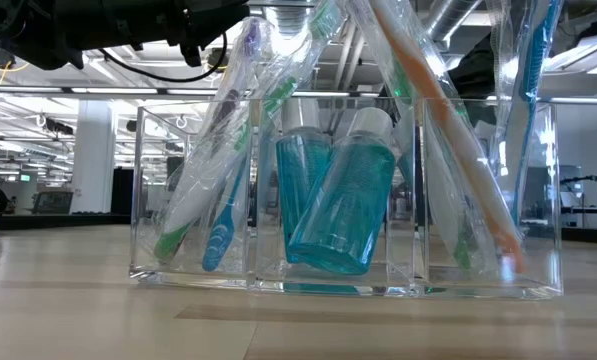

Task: Pick & Place toothbrushing station
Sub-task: Put the green toothbrush into the transparent organizer

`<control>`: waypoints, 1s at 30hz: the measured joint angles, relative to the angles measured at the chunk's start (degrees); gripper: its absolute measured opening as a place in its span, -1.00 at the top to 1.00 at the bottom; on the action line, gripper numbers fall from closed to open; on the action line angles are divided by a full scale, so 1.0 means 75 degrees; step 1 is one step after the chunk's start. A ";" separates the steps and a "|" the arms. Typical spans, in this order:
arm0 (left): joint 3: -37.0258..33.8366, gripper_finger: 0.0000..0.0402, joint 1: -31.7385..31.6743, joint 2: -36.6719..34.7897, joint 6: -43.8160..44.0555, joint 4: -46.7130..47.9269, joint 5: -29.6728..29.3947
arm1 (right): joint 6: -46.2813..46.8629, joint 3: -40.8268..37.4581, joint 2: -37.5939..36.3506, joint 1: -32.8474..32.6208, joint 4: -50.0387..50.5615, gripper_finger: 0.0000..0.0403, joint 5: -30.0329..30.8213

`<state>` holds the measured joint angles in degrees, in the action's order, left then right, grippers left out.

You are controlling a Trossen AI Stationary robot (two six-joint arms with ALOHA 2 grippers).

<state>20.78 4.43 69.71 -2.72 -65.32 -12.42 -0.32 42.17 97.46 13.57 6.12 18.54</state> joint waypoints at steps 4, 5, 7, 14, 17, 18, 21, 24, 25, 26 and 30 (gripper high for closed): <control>0.0000 0.44 0.0000 0.0000 0.0000 0.0001 0.0005 | -0.0015 0.0020 0.0054 -0.0065 0.0012 0.99 0.0141; 0.0000 0.44 -0.0001 0.0000 0.0000 -0.0002 0.0011 | -0.0064 0.0020 0.0054 -0.0100 0.0028 0.99 0.0137; 0.0000 0.44 0.0000 0.0000 0.0000 0.0001 0.0026 | -0.0075 0.0033 0.0047 -0.0184 0.0092 0.99 0.0209; 0.0000 0.44 0.0000 0.0000 0.0000 0.0004 0.0023 | -0.0039 0.0730 -0.0042 -0.0621 0.1484 1.00 0.0735; 0.0000 0.44 0.0000 0.0000 0.0000 0.0004 0.0023 | -0.0045 0.1053 -0.0042 -0.0774 0.1929 1.00 0.0924; 0.0000 0.44 -0.0002 0.0000 0.0000 0.0007 0.0021 | -0.0089 0.1170 -0.0042 -0.0823 0.2038 1.00 0.0992; 0.0000 0.44 0.0000 0.0000 0.0000 0.0011 0.0020 | -0.0158 0.1565 -0.0129 -0.1034 0.2665 1.00 0.1344; 0.0000 0.44 0.0000 0.0000 0.0000 0.0025 0.0019 | -0.0229 0.2003 -0.0159 -0.1265 0.3123 1.00 0.1737; 0.0000 0.44 0.0000 0.0000 0.0003 0.0033 0.0018 | -0.0245 0.2134 -0.0237 -0.1349 0.3396 1.00 0.1839; 0.0000 0.44 -0.0003 0.0000 0.0015 0.0056 0.0017 | -0.0273 0.2294 -0.0286 -0.1431 0.3592 1.00 0.1960; 0.0000 0.44 0.0000 0.0000 0.0034 0.0175 -0.0004 | -0.0435 0.2908 -0.0416 -0.1762 0.4240 1.00 0.2435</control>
<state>20.78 4.43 69.71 -2.47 -64.01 -12.45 -3.58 63.98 94.34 0.35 37.92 36.80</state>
